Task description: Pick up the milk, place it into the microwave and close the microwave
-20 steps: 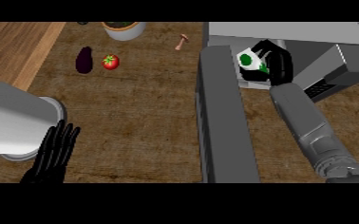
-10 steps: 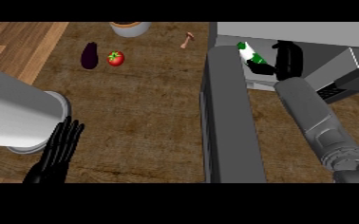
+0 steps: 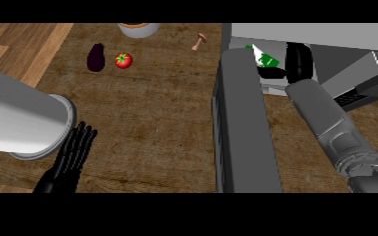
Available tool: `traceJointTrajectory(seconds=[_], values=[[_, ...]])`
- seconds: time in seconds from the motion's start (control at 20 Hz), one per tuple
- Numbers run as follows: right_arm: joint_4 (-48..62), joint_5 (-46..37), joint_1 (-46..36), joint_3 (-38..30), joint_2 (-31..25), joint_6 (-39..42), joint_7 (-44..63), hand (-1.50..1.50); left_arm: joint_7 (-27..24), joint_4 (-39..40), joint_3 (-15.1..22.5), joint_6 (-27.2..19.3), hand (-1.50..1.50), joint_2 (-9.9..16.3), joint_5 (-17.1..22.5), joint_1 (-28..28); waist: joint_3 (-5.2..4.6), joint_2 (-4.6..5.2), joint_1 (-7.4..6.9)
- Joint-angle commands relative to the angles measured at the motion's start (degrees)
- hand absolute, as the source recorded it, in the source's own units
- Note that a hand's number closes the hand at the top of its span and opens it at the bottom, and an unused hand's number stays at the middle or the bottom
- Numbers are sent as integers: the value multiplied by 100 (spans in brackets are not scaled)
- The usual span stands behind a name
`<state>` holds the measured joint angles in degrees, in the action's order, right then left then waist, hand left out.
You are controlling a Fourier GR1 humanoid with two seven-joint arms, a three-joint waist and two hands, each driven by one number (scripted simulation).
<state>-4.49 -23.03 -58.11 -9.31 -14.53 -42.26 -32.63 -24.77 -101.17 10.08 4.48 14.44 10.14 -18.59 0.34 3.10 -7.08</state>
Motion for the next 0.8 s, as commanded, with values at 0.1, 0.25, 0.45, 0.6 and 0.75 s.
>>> traceJointTrajectory(seconds=[0.1,0.25,0.45,0.6,0.75], values=[[-120,166,2,-153,152,624,-380,-150,29,77,111,24,-150,-102,-28,180,3,-7,55],[-265,402,70,-378,275,811,-645,-150,149,-76,230,-71,-150,-219,-54,135,3,-66,138],[-296,643,314,-612,285,1175,-993,-150,-94,250,94,132,-150,-127,17,189,-10,-97,247],[-375,868,760,-838,233,1354,-1508,-150,-251,55,455,-12,-150,-317,-272,-120,-4,-114,259],[-282,988,796,-950,379,1619,-1512,-150,-99,186,370,-62,-150,-361,-283,311,-7,-119,335]])
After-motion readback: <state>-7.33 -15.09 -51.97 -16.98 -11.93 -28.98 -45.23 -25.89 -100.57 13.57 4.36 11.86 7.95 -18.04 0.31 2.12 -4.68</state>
